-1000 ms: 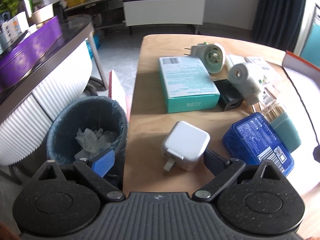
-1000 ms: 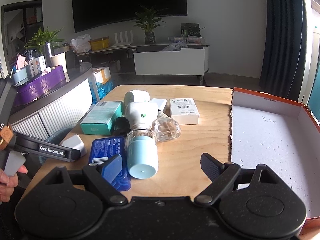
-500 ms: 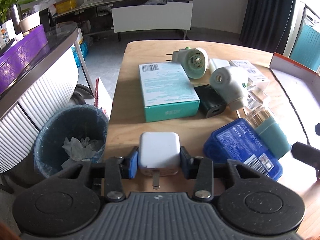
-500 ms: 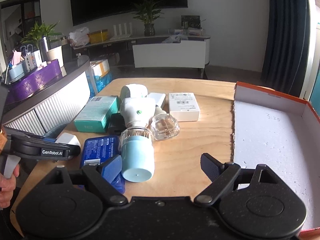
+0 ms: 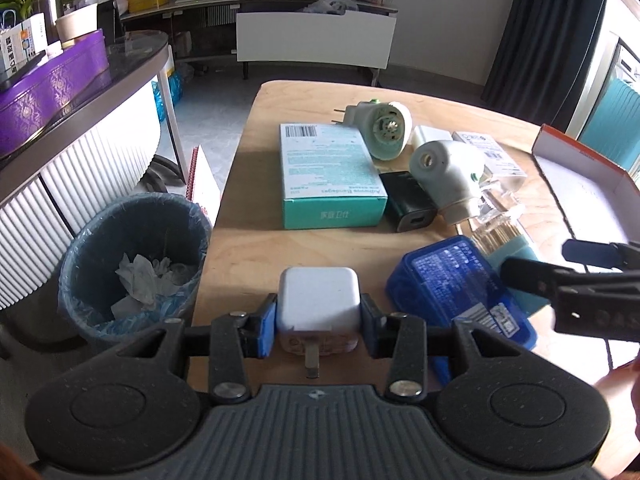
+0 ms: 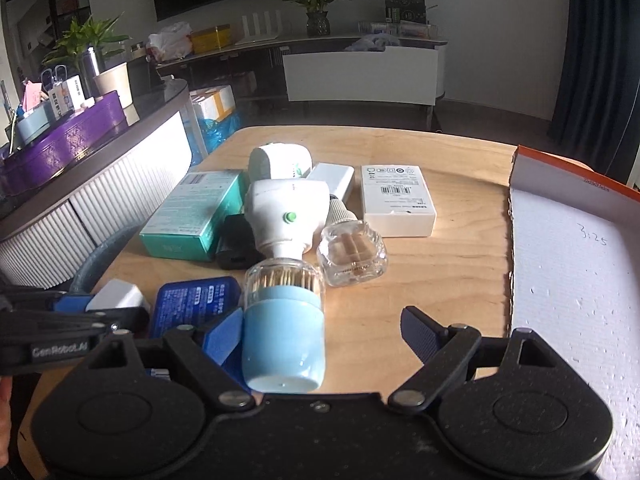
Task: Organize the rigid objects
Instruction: 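Grasp the white charger with the left tool while the right tool grasps the light-blue container, then carry the charger and blue container with both tools over the cardboard box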
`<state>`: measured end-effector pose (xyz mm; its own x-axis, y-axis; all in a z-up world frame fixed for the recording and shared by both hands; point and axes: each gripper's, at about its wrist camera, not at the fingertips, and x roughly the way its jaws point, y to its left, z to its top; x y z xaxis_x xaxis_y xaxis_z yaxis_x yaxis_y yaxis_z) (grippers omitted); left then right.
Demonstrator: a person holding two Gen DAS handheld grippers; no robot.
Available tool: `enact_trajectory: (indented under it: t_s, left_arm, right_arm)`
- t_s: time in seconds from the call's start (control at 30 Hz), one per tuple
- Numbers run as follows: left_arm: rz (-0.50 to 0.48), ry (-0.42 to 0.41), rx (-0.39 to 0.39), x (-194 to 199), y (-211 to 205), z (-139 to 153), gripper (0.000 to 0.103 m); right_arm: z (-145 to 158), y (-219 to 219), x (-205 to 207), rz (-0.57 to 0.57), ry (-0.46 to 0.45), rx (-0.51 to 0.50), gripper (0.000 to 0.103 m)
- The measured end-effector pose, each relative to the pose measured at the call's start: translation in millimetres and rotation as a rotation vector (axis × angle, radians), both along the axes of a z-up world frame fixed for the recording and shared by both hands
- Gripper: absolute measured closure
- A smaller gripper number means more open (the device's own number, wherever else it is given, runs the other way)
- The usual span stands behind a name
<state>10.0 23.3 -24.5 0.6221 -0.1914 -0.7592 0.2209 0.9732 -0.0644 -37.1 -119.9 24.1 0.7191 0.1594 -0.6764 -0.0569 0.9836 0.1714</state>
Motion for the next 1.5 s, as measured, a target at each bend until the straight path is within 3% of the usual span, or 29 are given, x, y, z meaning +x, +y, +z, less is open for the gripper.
enact_trajectory:
  t_s: [0.13, 0.3, 0.33, 0.37, 0.57, 0.93, 1.5]
  left_arm:
    - [0.002, -0.008, -0.01, -2.7, -1.0, 3.8, 0.061]
    - [-0.001, -0.012, -0.014, -5.4, -3.7, 5.2, 0.061]
    - [-0.001, -0.014, -0.016, -6.1, -4.3, 5.9, 0.061]
    - [-0.002, -0.017, -0.018, -7.2, -4.5, 6.7, 0.061]
    - [0.001, -0.023, -0.025, -9.6, -6.1, 9.8, 0.061]
    - [0.0, -0.055, -0.042, -12.9, -10.9, 23.6, 0.061]
    - [-0.088, -0.096, -0.05, -16.8, -53.9, 43.5, 0.061]
  right_arm:
    - [-5.9, 1.9, 6.9, 0.012, 0.016, -0.011, 0.003]
    - [-15.3, 10.4, 13.6, 0.035, 0.031, -0.004, 0.018]
    - [-15.5, 11.2, 14.4, 0.038, 0.029, 0.002, 0.024]
    - [-15.6, 12.2, 15.6, 0.045, 0.028, 0.009, 0.037]
    - [-14.7, 16.1, 14.6, 0.061, 0.021, 0.012, 0.044]
    - [5.5, -14.7, -9.7, -0.002, -0.048, 0.038, 0.046]
    - [28.8, -58.4, -37.7, -0.104, -0.11, 0.057, 0.046]
